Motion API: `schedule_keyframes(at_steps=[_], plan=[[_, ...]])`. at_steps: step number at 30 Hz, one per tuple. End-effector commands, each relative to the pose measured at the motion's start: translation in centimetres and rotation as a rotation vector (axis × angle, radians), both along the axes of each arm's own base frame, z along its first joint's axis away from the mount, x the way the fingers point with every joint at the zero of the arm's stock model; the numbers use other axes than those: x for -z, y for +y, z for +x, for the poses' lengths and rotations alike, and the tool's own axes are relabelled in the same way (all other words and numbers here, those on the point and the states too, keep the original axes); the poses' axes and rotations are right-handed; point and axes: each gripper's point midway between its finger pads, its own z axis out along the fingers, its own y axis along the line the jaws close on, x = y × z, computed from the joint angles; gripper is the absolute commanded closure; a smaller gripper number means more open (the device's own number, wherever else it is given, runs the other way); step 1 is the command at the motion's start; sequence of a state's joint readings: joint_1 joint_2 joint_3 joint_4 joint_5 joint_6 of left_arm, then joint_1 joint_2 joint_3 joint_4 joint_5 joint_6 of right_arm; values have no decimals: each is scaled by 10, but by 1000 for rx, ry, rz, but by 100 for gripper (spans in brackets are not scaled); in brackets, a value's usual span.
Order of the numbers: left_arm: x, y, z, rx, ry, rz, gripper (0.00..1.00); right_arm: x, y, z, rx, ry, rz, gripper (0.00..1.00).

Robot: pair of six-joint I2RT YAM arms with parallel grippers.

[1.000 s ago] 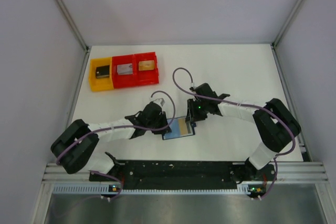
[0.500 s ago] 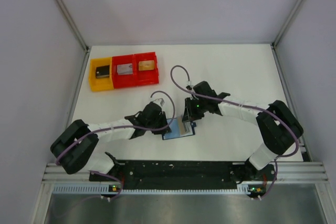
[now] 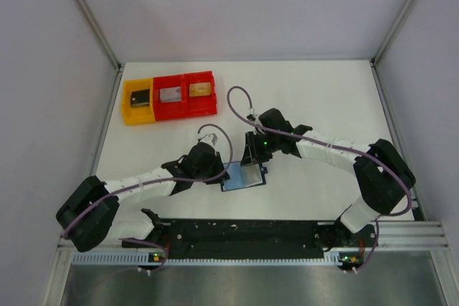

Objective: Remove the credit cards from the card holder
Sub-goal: Remove the credit card from the card holder.

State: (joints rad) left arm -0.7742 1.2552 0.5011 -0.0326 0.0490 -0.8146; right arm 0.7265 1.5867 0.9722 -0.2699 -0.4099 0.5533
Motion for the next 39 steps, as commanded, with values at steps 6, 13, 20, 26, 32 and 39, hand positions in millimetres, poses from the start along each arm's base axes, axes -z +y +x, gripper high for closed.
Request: schedule_keyframes(at_steps=[6,13,20,26,32,39], plan=[[-13,2,4,-48,-42,-39,83,-10,23,-5,-80,3,85,59],[-27,20,8,-142,-102,-50,82,-6,45,-12,-133,56,145,49],[-42,28,9,-167,-152,-64,81,-8,41,-8,-120,16,123,44],[-48,8,11,-81,-154,-105,81,5,20,5,-25,2,85,46],[-45,-10,13,-35,-100,-111,84,17,14,9,41,22,178,54],[-22,-9,16,-37,-55,-48,87,37,7,9,88,40,229,64]])
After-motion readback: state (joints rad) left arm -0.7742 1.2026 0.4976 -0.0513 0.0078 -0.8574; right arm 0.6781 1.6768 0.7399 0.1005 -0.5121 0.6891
